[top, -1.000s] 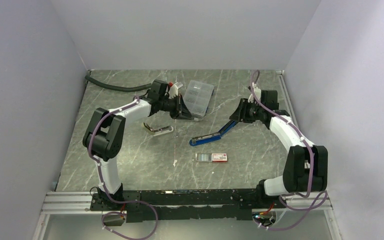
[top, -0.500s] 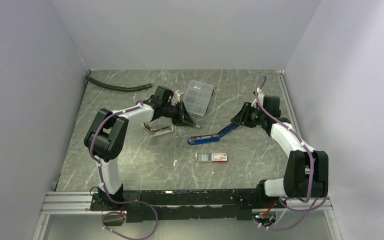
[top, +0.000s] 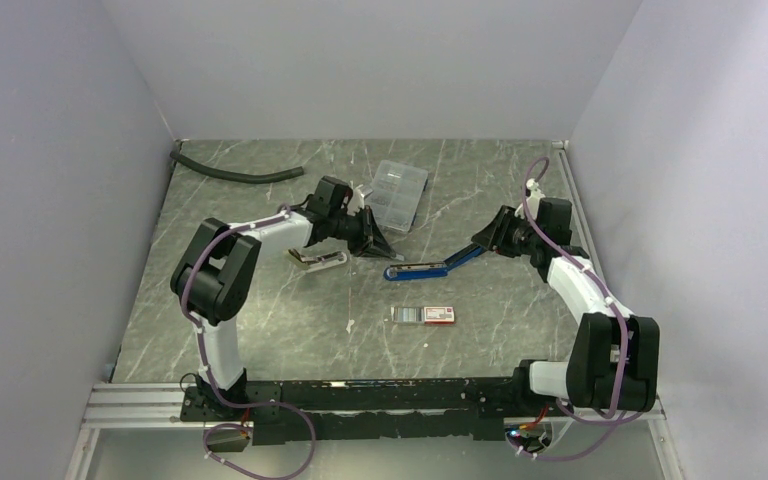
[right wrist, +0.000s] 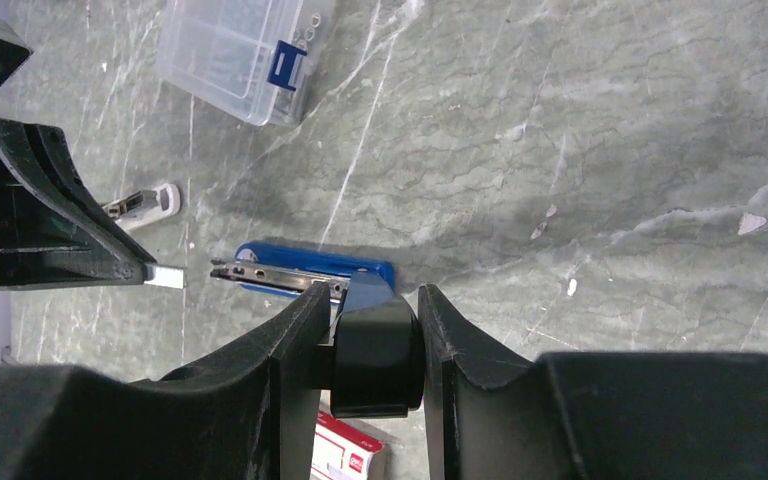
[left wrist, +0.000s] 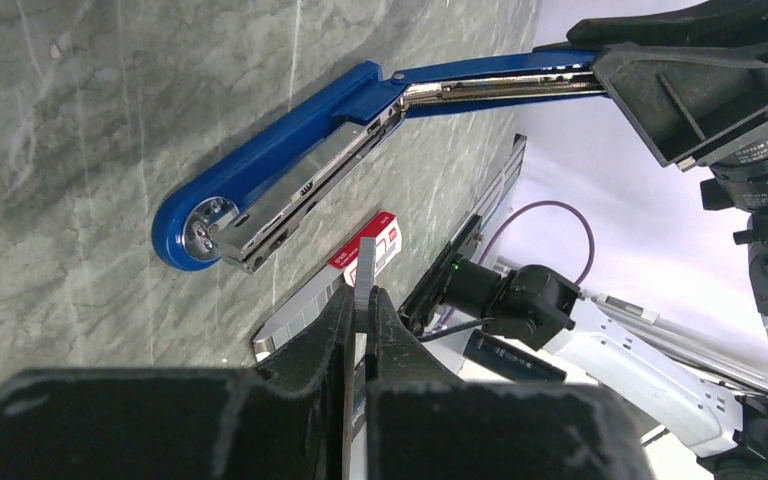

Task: Load the staples into the stapler

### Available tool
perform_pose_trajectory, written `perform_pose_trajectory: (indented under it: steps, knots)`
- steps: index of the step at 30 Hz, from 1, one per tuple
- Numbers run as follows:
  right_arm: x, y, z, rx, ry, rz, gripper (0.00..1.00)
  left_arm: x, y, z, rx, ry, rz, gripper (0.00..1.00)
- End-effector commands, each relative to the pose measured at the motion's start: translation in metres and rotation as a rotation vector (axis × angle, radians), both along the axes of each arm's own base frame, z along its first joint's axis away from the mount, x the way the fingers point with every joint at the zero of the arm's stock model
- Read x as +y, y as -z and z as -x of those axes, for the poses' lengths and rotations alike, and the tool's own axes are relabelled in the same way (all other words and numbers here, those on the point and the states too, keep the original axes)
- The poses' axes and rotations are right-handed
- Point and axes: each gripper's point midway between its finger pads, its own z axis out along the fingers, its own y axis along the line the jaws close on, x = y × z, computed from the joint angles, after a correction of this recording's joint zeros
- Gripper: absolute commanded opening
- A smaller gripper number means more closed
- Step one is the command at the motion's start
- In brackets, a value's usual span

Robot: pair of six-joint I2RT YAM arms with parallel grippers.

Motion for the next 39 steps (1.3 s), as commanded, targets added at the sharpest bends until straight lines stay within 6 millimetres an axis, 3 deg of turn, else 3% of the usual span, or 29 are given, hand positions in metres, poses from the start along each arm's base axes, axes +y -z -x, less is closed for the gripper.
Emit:
perform_pose_trajectory:
  steps: [1, 15, 24, 39]
  knots:
    - [0.006, -0.031, -0.013, -0.124, -0.023, -0.042, 0.38, -0.005, -0.016, -0.006, -0.064, -0.014, 0.026, 0.08]
    - [0.004, -0.035, -0.015, -0.143, -0.029, -0.015, 0.63, -0.015, -0.004, -0.007, 0.015, -0.012, -0.026, 0.07]
    - [0.005, -0.033, -0.013, -0.148, -0.036, -0.017, 0.65, -0.016, 0.009, 0.000, 0.046, -0.016, -0.087, 0.07]
    - [0.007, -0.036, -0.012, -0.164, -0.053, -0.039, 0.65, -0.018, 0.011, -0.006, 0.059, -0.047, -0.102, 0.08]
